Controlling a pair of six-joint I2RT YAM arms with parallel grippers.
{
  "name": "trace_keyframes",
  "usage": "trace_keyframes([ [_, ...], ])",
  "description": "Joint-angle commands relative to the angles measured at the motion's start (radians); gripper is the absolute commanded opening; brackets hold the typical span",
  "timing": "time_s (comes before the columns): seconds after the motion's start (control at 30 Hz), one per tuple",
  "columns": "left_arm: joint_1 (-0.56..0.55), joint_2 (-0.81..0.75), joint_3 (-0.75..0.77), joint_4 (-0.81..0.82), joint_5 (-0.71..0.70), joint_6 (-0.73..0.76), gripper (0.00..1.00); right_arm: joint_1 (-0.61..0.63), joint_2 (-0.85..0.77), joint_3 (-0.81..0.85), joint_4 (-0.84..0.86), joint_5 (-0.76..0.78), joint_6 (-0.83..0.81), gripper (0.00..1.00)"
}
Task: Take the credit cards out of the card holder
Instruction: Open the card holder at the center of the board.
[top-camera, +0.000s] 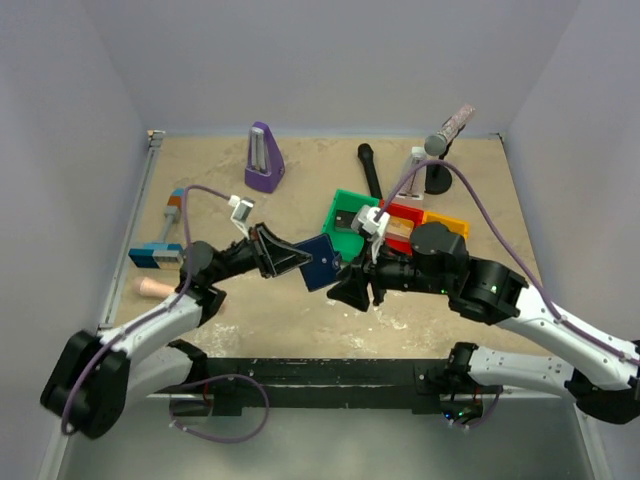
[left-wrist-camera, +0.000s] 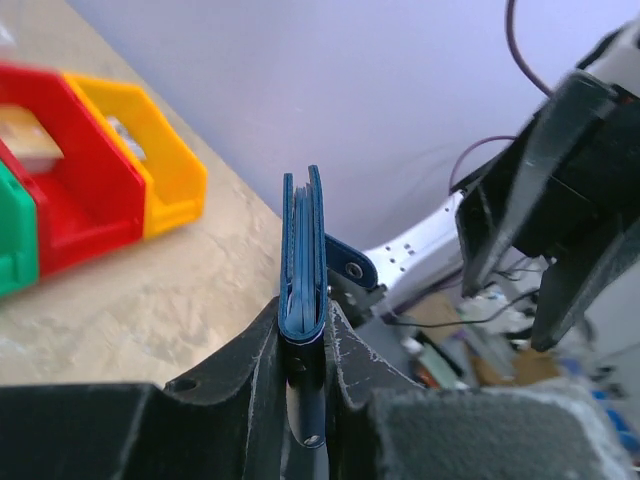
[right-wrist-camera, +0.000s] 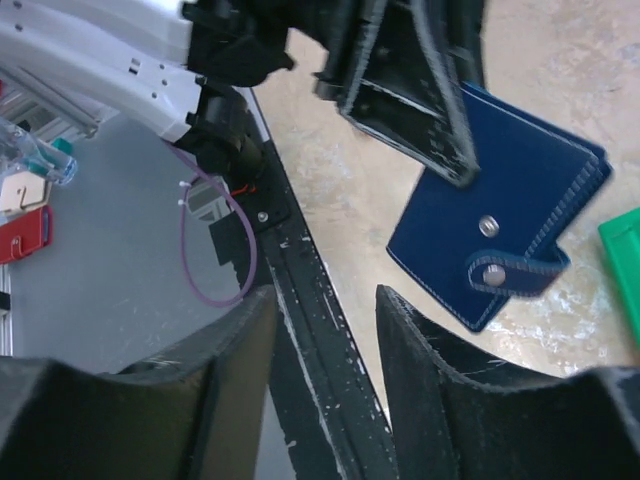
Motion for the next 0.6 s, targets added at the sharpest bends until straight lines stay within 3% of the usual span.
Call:
trace_keyframes([
  [0.0, 0.027, 0.214, 0.063, 0.655, 0.243, -0.381, 0.00, 0.031, 0.038, 0.063, -0.054, 0.074, -0.024, 0.46],
  [0.07, 0.027, 0.193, 0.055, 0.655, 0.243, -0.358, 0.00, 0.036, 0.032, 0.051, -0.080, 0.201, -0.025, 0.45],
  [0.2, 0.029, 0.185, 0.081, 0.653, 0.278, -0.365, 0.00, 0.036, 0.008, 0.017, -0.080, 0.336, -0.026, 0.63],
  [0.33, 0.027, 0.176, 0.100, 0.655, 0.310, -0.364, 0.00, 0.036, 0.034, 0.043, -0.096, 0.378, -0.032, 0.73],
  [0.57, 0.029, 0.135, 0.109, 0.655, 0.337, -0.374, 0.00, 0.035, 0.046, 0.077, -0.108, 0.477, -0.038, 0.71],
])
